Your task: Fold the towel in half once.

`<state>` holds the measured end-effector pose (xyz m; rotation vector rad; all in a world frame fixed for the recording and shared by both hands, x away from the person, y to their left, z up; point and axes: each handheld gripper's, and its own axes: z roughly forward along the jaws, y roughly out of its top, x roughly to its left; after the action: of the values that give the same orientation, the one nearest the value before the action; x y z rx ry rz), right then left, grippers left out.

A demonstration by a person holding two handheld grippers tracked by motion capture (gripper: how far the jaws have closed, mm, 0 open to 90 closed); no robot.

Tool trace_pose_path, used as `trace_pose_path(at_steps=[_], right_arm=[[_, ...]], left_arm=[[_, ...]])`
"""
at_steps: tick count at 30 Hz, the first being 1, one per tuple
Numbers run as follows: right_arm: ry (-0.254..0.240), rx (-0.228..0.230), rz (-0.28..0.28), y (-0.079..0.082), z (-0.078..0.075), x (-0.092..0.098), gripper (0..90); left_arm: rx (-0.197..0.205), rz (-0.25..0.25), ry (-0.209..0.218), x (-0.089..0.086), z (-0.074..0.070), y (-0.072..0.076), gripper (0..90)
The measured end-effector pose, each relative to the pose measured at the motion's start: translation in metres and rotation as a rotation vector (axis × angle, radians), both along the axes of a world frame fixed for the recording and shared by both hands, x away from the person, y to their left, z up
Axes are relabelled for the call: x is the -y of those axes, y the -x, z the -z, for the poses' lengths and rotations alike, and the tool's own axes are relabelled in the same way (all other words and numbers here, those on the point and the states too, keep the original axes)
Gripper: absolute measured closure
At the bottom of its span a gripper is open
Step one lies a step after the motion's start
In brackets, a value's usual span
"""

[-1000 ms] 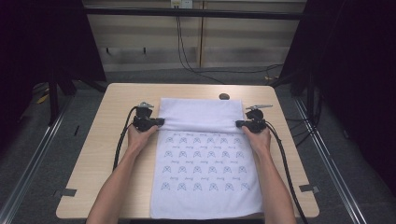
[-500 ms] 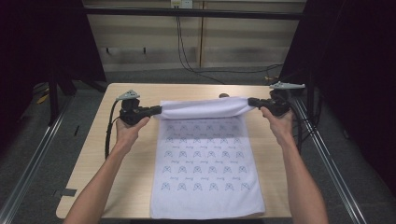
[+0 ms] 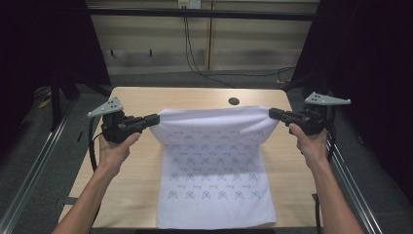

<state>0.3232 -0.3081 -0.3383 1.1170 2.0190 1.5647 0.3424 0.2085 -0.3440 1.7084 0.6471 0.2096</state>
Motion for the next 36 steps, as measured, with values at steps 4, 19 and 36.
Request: trace_pose_path(at_steps=[4,19,36], right_arm=[[-0.009,0.032,-0.025,0.024,-0.007,0.004,87.9],[0.142,-0.201,-0.103,0.085,0.088,-0.004,87.6],[0.253,-0.395,-0.298,0.14,0.141,-0.007,70.7]], left_arm=[[0.015,0.027,-0.003,-0.001,-0.005,0.02,88.1],[-0.177,0.106,-0.211,-0.001,0.093,0.063,87.0],[-0.302,0.256,-0.352,0.001,0.136,0.107,82.9]])
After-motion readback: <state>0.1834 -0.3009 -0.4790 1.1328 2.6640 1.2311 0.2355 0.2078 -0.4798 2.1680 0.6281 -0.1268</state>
